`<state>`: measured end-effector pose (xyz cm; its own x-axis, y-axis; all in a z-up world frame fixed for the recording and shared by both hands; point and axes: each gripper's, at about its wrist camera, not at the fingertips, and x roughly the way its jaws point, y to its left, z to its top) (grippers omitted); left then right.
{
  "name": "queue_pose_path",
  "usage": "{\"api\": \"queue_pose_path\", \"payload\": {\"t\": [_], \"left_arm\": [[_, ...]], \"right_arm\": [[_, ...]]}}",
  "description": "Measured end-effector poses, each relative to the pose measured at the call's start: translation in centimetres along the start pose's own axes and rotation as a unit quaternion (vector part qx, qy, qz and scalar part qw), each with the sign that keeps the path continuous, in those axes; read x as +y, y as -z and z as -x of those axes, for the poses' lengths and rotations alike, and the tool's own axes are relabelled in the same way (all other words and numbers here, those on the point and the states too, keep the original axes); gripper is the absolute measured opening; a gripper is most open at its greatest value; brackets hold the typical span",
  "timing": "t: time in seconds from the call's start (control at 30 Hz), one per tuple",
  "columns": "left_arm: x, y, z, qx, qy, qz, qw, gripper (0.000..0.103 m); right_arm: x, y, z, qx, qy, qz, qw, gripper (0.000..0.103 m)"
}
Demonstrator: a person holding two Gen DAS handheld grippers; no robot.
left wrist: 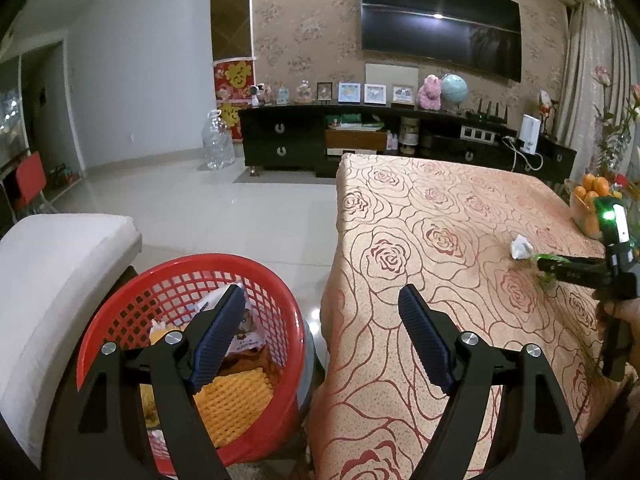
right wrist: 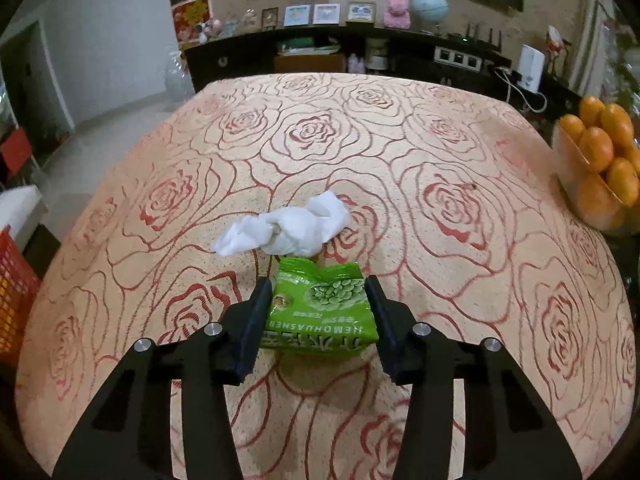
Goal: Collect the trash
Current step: 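Grasp the white tissue with the left tool while the right tool holds the packet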
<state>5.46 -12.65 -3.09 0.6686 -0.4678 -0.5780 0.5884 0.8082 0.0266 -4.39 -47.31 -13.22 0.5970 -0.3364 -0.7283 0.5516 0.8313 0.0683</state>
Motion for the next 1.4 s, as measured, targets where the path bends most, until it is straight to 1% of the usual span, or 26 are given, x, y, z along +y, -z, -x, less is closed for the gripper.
{"api": "queue_pose_path", "payload": {"t": [0.1, 0.23, 0.33, 0.43, 0.5, 0.63, 0.83, 0.87, 0.97, 1.07, 1.23, 1.4], "left_arm": [[-0.2, -0.1, -0.2, 0.005, 0.005, 0.002, 1.0, 0.076], [-1.1, -0.1, -1.1, 0.021, 0.023, 0.003, 0.9995, 0.076], [-3.0, -0.4, -1.6, 0.023, 0.026, -0.018, 0.9993, 0.076], [-5.5, -0.9, -2.5, 0.026, 0.037, -0.048, 0.9979, 0.076], [-7.4, -1.4, -3.4, 0.028, 0.047, -0.069, 0.9961, 0.076], [-10.8, -2.7, -6.0, 0.043, 0.079, -0.086, 0.9922, 0.076], [-16.7, -3.9, -10.4, 0.066, 0.119, -0.121, 0.9832, 0.076], [-18.0, -4.1, -11.4, 0.075, 0.133, -0.127, 0.9801, 0.076], [-20.7, -4.5, -13.6, 0.091, 0.155, -0.142, 0.9733, 0.076], [-23.1, -4.6, -15.6, 0.101, 0.165, -0.162, 0.9676, 0.076], [-26.1, -4.6, -18.1, 0.122, 0.183, -0.173, 0.9602, 0.076], [-28.2, -4.5, -19.3, 0.134, 0.204, -0.173, 0.9542, 0.074]], "right_arm": [[-0.5, 0.0, 1.9, -0.017, 0.0, -0.01, 1.0, 0.046], [-1.3, 0.0, 3.9, -0.04, 0.006, -0.018, 0.999, 0.046], [-2.0, -0.2, 4.2, -0.041, 0.007, -0.033, 0.999, 0.046], [-3.0, -0.2, 4.4, -0.039, 0.01, -0.051, 0.998, 0.046], [-3.7, -0.2, 4.7, -0.039, 0.012, -0.065, 0.997, 0.046], [-4.5, -0.1, 5.0, -0.041, 0.022, -0.078, 0.996, 0.046], [-5.0, -0.1, 5.8, -0.044, 0.025, -0.081, 0.995, 0.046], [-5.1, -0.1, 6.0, -0.046, 0.024, -0.083, 0.995, 0.046], [-5.7, -0.2, 6.5, -0.05, 0.024, -0.092, 0.994, 0.046], [-6.3, -0.3, 6.6, -0.05, 0.025, -0.101, 0.993, 0.046], [-7.8, -0.2, 6.8, -0.047, 0.025, -0.128, 0.99, 0.046], [-8.9, -0.2, 6.9, -0.046, 0.019, -0.149, 0.988, 0.046]]}}
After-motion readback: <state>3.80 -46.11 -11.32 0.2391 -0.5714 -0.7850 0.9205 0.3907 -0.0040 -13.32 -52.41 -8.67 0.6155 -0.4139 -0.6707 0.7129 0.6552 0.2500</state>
